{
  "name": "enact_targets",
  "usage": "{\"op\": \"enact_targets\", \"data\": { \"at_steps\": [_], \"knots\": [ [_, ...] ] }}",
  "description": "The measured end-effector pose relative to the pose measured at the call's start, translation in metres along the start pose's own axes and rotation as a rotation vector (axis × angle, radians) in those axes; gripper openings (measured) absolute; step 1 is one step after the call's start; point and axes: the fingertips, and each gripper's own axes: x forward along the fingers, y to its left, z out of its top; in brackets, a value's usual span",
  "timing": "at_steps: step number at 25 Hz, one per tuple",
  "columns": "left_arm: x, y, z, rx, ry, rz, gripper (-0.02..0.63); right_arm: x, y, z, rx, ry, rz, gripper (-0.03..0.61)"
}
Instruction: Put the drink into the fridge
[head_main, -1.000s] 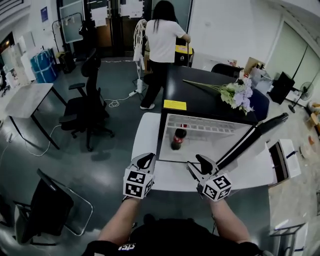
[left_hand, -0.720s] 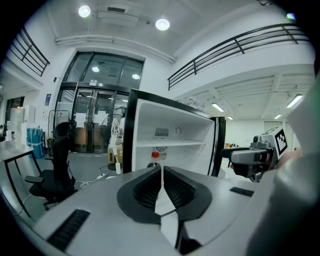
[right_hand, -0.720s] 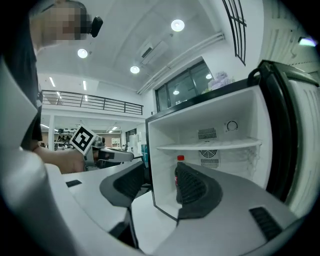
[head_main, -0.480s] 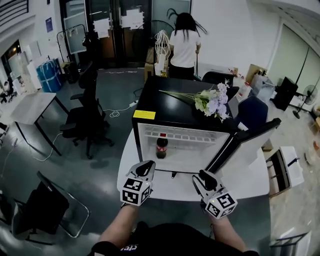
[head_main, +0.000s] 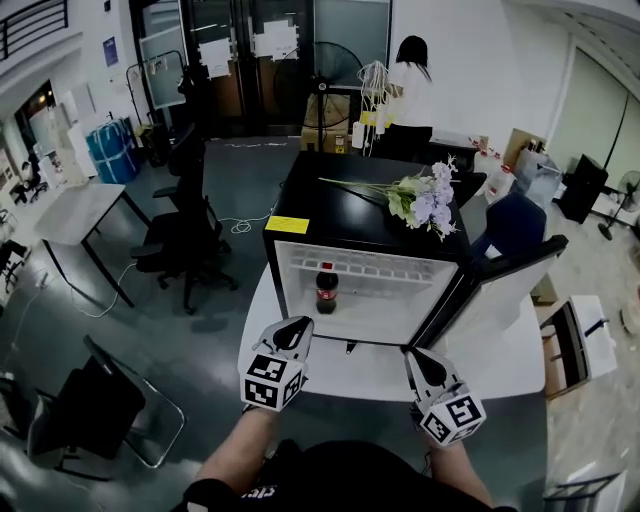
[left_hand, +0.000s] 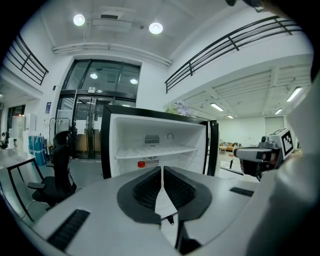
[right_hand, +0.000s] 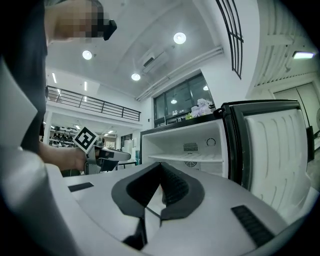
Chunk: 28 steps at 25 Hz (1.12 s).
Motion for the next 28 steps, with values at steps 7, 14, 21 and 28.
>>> {"op": "enact_targets", "data": {
  "at_steps": [7, 14, 21, 28],
  "knots": [
    [-0.008, 0.012, -0.004, -0.017, -0.01, 0.025, 0.029, 0.007, 0.013, -0.002, -0.054, 0.022, 0.016, 0.012],
    [-0.012, 0.016, -0.001, -0.023, -0.021, 0.021, 0.029, 0.009, 0.017, -0.002, -0.047, 0.038, 0.005, 0.012],
    [-0.011, 0.014, -0.01, -0.031, -0.007, 0.003, 0.029, 0.006, 0.022, -0.005, -0.027, 0.038, -0.001, 0.012],
    [-0.004, 0.007, -0.013, -0.031, 0.002, -0.021, 0.029, 0.0, 0.023, -0.006, -0.019, 0.038, -0.01, 0.012]
  ]
}}
